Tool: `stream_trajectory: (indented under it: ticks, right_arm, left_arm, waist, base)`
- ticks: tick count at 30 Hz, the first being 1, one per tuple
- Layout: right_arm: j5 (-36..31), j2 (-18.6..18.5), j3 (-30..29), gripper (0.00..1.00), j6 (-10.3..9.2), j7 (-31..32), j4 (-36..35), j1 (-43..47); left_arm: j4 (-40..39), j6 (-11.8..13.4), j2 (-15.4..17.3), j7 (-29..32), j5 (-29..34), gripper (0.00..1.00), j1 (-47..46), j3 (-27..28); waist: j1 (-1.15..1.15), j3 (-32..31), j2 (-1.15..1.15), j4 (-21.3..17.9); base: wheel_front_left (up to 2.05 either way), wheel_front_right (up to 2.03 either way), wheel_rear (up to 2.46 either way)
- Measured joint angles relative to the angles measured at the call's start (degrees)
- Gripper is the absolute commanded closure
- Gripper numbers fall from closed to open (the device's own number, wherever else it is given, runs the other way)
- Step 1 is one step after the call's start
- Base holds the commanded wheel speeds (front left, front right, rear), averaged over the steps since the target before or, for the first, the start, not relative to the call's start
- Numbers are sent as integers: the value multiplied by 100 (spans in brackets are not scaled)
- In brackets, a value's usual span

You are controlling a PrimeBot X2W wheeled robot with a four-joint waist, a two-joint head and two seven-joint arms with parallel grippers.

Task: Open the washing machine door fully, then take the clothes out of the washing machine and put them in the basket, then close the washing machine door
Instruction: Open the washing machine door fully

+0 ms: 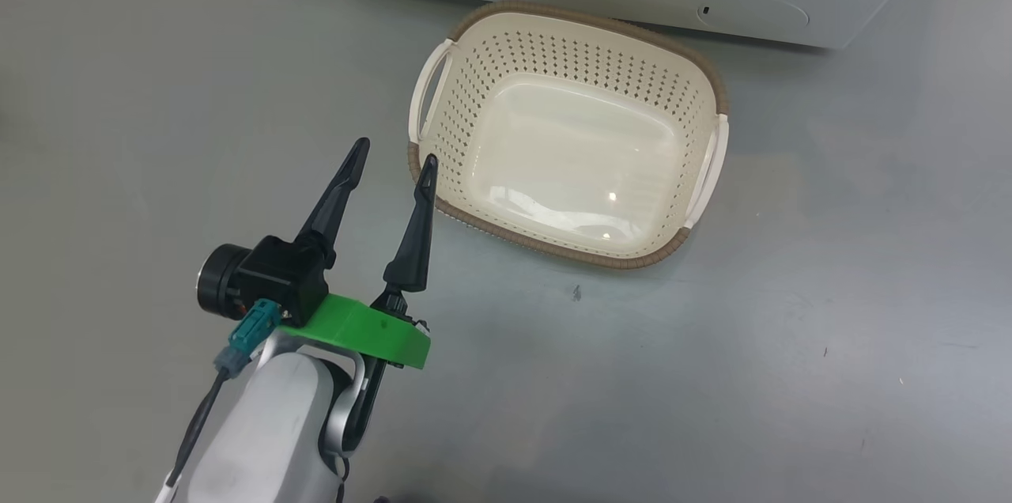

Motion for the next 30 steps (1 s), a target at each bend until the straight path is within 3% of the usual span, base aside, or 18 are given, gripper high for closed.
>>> stream_trajectory:
  ticks: [30]
  right_arm:
    - [385,-298,53,100,113,1083,601,-254]
  left_arm:
    - [-23,144,-5,0,-74,0,-146,-105]
  waist:
    - [0,-10,0,-3]
  base:
    - [0,0,0]
